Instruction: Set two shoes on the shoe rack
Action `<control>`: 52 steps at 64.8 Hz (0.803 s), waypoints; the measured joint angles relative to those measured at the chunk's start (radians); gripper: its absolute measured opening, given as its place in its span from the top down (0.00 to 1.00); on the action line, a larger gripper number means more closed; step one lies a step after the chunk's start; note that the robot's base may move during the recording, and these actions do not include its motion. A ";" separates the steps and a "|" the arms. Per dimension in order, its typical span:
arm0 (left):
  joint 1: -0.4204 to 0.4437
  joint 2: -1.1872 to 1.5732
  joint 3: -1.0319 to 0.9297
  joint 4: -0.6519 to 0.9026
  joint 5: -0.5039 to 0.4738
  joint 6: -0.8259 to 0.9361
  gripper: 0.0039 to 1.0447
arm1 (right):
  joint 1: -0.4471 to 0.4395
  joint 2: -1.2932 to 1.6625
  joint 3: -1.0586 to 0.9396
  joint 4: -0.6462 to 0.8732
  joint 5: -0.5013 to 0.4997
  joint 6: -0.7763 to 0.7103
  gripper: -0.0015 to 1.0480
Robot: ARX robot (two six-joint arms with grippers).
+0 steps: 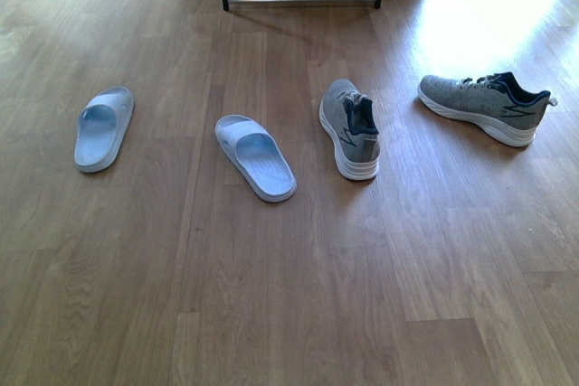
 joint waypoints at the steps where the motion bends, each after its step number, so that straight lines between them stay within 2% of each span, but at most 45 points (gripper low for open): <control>1: 0.000 0.000 0.000 0.000 0.000 0.000 0.09 | 0.000 0.000 0.000 0.000 0.000 0.000 0.09; 52: 0.000 0.000 0.000 0.000 0.000 0.000 0.09 | 0.000 0.000 0.000 0.000 0.000 0.000 0.09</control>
